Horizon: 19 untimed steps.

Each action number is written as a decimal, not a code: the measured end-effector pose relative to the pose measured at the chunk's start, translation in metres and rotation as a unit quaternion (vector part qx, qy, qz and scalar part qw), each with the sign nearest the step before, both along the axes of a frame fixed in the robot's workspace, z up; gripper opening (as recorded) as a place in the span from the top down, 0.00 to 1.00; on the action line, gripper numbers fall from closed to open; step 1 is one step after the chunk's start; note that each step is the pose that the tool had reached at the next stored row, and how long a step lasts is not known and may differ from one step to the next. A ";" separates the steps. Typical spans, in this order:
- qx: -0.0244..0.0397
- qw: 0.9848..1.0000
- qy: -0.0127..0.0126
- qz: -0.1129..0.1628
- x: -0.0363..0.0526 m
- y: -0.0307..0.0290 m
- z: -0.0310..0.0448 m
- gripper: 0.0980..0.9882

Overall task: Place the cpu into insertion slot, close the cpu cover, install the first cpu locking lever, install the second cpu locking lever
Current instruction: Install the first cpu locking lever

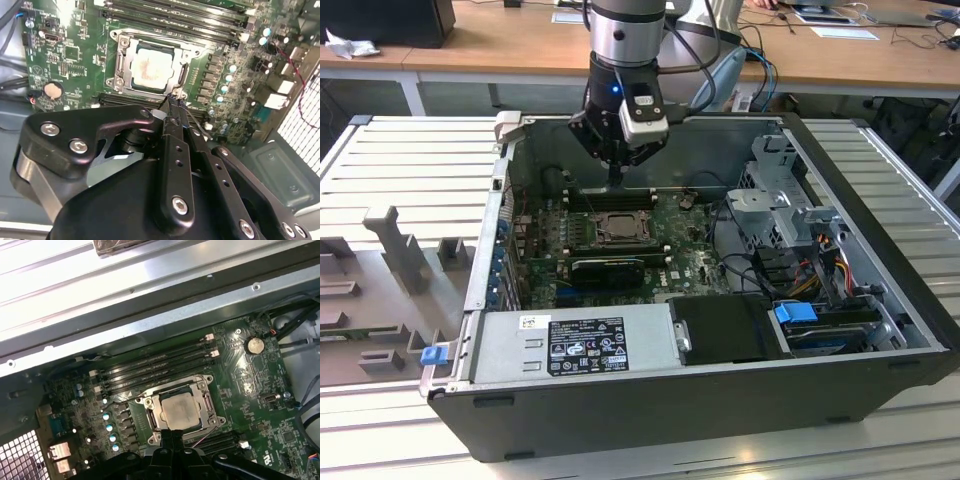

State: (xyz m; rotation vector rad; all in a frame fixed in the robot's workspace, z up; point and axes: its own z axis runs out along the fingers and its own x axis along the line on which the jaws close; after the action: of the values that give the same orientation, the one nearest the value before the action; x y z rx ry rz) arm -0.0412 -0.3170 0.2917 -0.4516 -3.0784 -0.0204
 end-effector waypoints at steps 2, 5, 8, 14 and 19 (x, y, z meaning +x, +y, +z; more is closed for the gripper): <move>0.000 1.000 0.000 0.009 0.0000 0.0000 0.0000 0.99; 0.000 1.000 0.000 0.022 0.0000 0.0000 0.0000 0.99; 0.000 0.999 0.000 0.036 0.0000 0.0000 0.0000 0.99; 0.000 0.998 0.000 0.056 0.0000 0.0000 0.0000 0.99; -0.001 0.996 -0.009 0.092 0.0000 0.0000 -0.0009 0.99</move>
State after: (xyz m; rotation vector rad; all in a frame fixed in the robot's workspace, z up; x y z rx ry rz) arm -0.0412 -0.3170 0.2908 -0.1664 -3.1245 -0.0182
